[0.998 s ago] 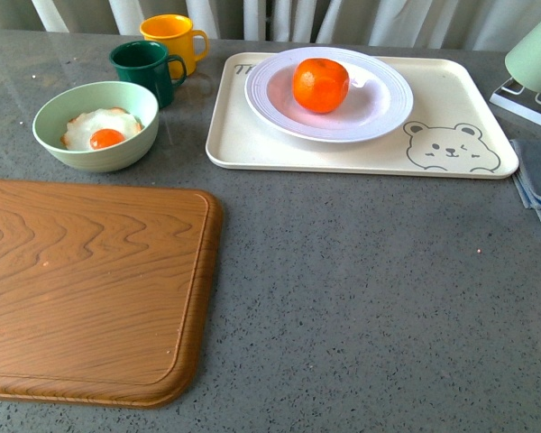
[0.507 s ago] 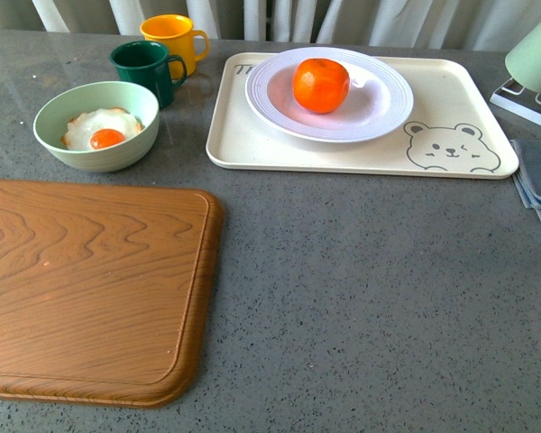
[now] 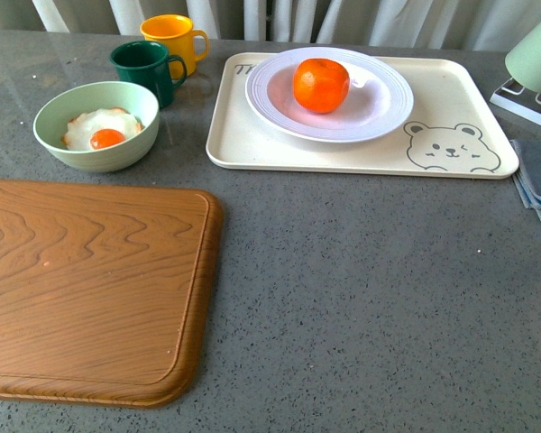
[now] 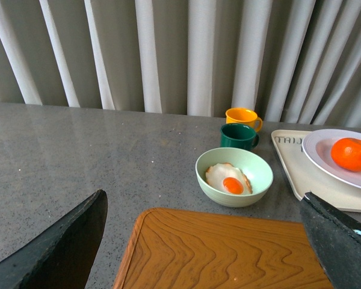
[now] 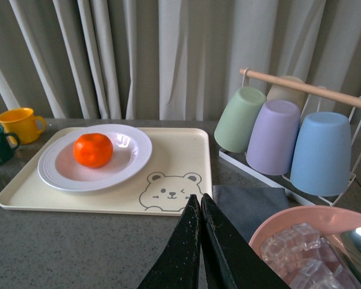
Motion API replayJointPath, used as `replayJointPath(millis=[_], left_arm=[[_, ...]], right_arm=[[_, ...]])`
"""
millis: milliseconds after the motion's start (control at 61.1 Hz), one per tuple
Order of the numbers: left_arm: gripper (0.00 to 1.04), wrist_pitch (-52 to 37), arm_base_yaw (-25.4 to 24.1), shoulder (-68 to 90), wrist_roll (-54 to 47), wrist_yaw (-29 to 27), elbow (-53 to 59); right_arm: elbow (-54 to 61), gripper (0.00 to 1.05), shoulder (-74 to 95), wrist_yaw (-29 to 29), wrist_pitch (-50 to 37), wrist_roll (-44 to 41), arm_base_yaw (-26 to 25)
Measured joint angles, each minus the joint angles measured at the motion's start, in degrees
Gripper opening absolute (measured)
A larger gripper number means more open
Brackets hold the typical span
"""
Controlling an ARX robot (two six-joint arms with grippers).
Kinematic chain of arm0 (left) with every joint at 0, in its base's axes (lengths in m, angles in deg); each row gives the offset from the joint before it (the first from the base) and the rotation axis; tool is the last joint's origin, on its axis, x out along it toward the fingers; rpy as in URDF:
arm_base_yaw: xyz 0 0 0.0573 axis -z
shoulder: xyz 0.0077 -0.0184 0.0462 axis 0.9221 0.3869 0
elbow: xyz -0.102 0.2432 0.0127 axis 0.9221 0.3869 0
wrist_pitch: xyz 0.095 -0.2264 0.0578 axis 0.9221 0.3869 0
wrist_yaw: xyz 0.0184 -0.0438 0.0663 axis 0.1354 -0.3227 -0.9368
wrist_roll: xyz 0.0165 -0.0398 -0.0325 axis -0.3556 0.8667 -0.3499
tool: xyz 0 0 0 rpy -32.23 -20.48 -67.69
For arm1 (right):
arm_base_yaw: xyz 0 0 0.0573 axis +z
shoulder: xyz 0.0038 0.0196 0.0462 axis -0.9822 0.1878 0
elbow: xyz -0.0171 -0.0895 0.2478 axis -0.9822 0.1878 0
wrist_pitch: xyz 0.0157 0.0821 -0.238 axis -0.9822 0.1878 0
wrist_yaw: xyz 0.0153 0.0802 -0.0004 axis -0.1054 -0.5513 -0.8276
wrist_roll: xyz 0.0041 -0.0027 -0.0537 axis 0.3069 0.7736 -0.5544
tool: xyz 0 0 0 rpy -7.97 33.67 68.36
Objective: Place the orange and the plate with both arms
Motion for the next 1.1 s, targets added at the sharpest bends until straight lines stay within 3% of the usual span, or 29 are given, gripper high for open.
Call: replayJointPath(millis=[572,671,965,1096], left_arm=[[0.96,0.00,0.00,0.00,0.00,0.00,0.00],[0.96,0.00,0.00,0.00,0.00,0.00,0.00],[0.96,0.00,0.00,0.00,0.00,0.00,0.00],[0.96,0.00,0.00,0.00,0.00,0.00,0.00]], right_arm=[[-0.02,0.02,-11.52,0.00,11.41,0.00,0.00],[-0.04,0.02,-18.84,0.09,20.37,0.00,0.00],[-0.04,0.02,-20.94,0.00,21.14,-0.02,0.00],[-0.04,0.22,-20.96,0.00,21.16,-0.07,0.00]])
